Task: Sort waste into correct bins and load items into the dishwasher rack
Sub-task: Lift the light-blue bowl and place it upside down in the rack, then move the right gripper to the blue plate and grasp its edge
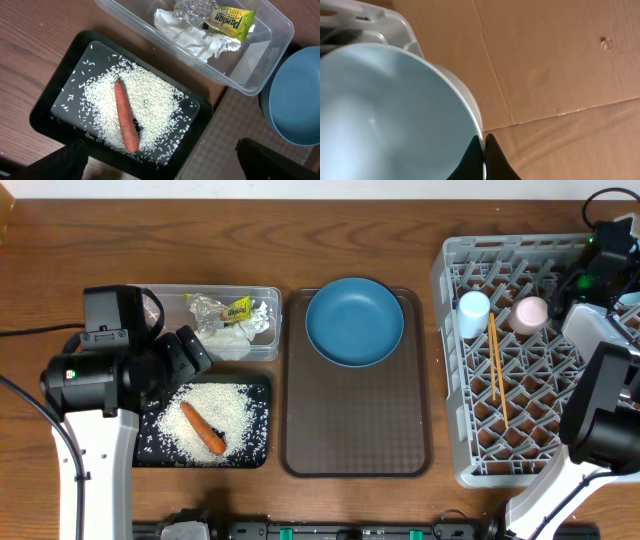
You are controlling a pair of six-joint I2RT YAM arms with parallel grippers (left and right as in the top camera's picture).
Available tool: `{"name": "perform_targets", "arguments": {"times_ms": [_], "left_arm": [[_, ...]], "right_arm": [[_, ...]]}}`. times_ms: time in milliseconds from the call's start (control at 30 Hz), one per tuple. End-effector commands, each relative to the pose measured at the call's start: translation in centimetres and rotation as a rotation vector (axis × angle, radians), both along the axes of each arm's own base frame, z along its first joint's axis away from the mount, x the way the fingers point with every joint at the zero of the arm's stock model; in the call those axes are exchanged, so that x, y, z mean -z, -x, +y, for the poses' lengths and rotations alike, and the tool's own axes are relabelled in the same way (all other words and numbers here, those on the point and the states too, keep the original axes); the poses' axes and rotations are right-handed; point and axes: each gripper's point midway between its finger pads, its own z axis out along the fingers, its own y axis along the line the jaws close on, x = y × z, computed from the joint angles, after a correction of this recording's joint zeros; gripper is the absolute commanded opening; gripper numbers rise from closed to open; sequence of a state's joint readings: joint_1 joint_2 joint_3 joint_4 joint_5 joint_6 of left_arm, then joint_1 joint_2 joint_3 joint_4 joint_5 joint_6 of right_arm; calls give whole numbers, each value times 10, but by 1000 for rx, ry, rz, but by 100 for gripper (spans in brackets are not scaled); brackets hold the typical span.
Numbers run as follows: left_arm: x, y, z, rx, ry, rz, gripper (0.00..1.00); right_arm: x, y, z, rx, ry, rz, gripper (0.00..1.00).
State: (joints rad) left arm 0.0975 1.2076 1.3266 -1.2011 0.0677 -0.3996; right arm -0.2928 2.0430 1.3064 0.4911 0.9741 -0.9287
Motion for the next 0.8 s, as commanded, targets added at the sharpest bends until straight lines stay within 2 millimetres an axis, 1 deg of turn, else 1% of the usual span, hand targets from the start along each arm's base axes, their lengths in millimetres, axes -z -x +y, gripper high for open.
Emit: {"name": "perform_targets", "arguments": {"times_ms": [0,67,200,233,267,300,367,400,433,600,733,767], "left_arm": [[-3,0,3,-12,-7,-6,98],[-3,0,3,-12,-7,-6,98],[-3,0,3,-12,-7,-6,98],[-3,0,3,-12,-7,-6,98],[-3,0,3,-12,-7,-6,98],[-3,0,3,-12,-7,-6,98],[-3,0,3,-12,-7,-6,98],[-3,0,3,-12,-7,-6,98],[-3,0,3,-12,-7,-6,98],[-3,0,3,-12,-7,-6,98],[-3,0,3,-12,-7,-6,98],[-3,0,3,-12,-7,-6,98]], "right_arm": [[11,-5,7,-12,5,63,1],[12,-8,17,-25,5,74,1],[27,-14,39,-62,-23,145,1],[32,-15,45,-70,-36,150,3],[35,-17,51,-77,-46,149,6],[38,-18,56,-85,-55,153,12],[42,-21,69,-106,-66,166,18],[44,-23,76,-119,-68,177,23],[45,-25,82,-131,-68,186,31],[44,-33,108,-166,-54,191,53],[40,-40,130,-206,-50,179,57],[36,-41,135,-216,-50,167,58]]}}
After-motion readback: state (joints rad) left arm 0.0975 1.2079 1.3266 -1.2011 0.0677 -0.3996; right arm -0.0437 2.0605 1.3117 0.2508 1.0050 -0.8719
